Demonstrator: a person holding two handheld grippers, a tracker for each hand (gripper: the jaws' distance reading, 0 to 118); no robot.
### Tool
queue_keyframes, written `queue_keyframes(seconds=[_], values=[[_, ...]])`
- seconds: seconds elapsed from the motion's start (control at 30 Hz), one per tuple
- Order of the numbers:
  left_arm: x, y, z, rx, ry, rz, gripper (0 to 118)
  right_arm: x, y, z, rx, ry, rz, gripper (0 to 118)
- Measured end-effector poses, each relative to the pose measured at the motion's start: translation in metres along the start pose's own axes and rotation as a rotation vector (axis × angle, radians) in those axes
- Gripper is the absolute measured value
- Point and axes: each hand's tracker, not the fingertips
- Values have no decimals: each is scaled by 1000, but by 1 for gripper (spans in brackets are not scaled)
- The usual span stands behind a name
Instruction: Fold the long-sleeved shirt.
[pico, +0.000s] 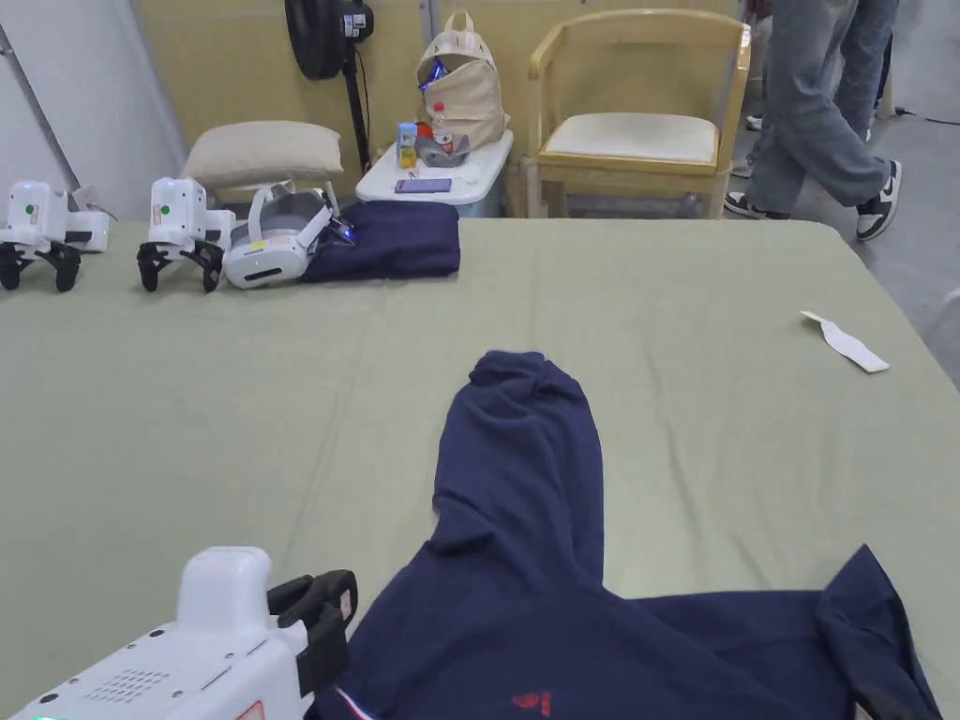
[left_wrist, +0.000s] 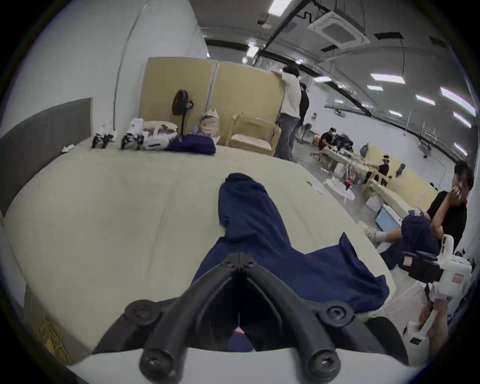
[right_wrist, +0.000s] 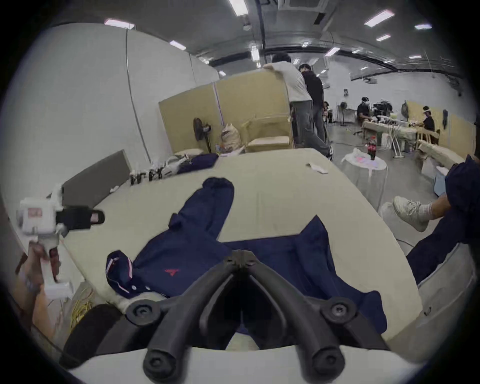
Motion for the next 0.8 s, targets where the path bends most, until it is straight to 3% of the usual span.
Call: queue_keyframes(seconds=[0.07,0.1,0.17,0.2,0.37,0.43,0.47,0.5,0.6,0.7,0.8], values=[[-10,18,-41,-80,62,-25,0,8,-1,-7,-21,-16,-7,1],[-15,27,-69,-111,74,-30,18,14,-1,-10,-31,-21,-14,1],[-29,35,-118,-227,19,-15,70,22,-1,-18,-49,-33,-30,1],[-34,35,-140,-247,-9,-14,76,27,-2,-22,-60,-40,-40,1],[-26,17,-219,-329,-18,-36,73,46,-6,-41,-97,-60,-88,1],[-19,5,-245,-374,-34,-51,49,52,-9,-49,-104,-67,-103,1],[-16,1,-251,-382,-14,-70,22,54,-10,-52,-109,-69,-105,1],[-11,-9,-252,-358,44,-107,2,56,-10,-56,-117,-70,-106,1],[-7,-8,-234,-204,40,-91,1,59,-10,-62,-134,-75,-103,1],[9,3,-175,-74,30,-148,1,60,-8,-58,-123,-81,-102,1],[15,17,-118,-12,6,-113,1,61,-4,-53,-106,-91,-99,1]])
